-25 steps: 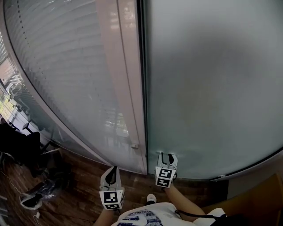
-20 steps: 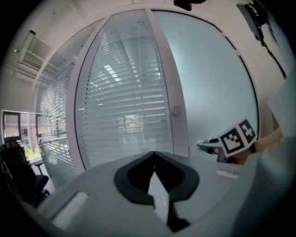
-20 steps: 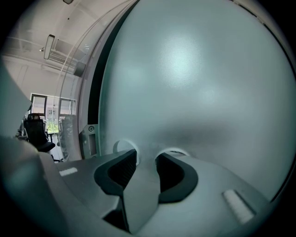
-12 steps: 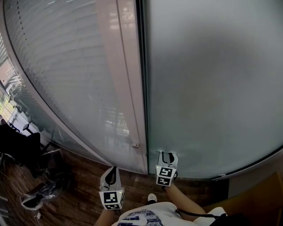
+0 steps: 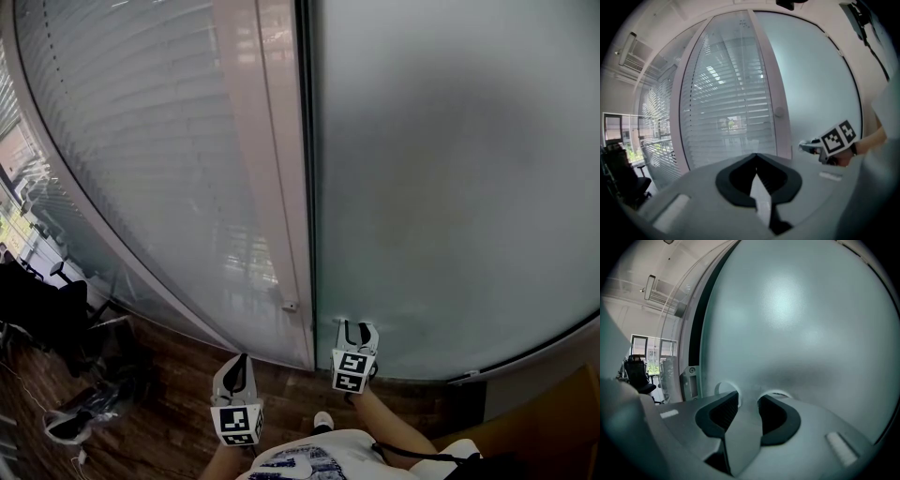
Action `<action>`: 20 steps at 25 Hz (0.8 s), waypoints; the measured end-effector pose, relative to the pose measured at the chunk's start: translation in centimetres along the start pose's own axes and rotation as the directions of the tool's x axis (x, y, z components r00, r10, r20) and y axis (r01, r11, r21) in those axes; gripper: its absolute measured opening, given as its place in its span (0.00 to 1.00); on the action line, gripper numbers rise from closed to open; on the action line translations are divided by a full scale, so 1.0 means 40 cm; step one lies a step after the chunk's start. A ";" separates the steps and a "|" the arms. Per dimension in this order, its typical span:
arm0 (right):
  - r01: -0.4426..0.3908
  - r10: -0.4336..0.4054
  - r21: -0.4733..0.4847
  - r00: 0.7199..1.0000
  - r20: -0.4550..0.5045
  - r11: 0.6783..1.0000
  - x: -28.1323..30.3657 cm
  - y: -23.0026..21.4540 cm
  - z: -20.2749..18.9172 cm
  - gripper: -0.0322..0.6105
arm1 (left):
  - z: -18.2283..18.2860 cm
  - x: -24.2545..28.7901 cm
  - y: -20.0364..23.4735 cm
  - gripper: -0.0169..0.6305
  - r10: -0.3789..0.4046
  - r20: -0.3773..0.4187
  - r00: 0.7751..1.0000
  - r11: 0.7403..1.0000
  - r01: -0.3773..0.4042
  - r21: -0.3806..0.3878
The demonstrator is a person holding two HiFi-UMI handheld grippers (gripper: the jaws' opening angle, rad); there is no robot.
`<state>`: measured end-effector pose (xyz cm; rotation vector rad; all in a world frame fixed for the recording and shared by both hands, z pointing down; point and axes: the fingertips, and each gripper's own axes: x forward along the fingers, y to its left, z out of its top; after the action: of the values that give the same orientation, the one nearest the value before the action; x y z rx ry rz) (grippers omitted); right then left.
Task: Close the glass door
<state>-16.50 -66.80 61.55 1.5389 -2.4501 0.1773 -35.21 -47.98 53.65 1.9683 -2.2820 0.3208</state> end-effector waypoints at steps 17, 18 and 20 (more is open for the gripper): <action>-0.004 0.004 0.000 1.000 0.001 1.000 0.002 0.002 -0.001 0.25 | 0.001 -0.004 -0.002 0.03 0.006 0.001 1.000 1.000 -0.006 -0.002; -0.003 0.003 0.000 1.000 0.001 1.000 0.001 0.002 -0.001 0.25 | 0.003 -0.005 -0.003 0.03 0.005 0.002 1.000 1.000 -0.005 -0.001; -0.001 0.001 0.003 1.000 -0.002 1.000 0.001 0.001 -0.001 0.25 | 0.006 -0.007 -0.005 0.03 0.004 0.002 1.000 1.000 -0.004 0.001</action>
<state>-16.55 -66.82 61.59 1.5379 -2.4500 0.1825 -34.98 -47.81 53.36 1.9663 -2.2877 0.3203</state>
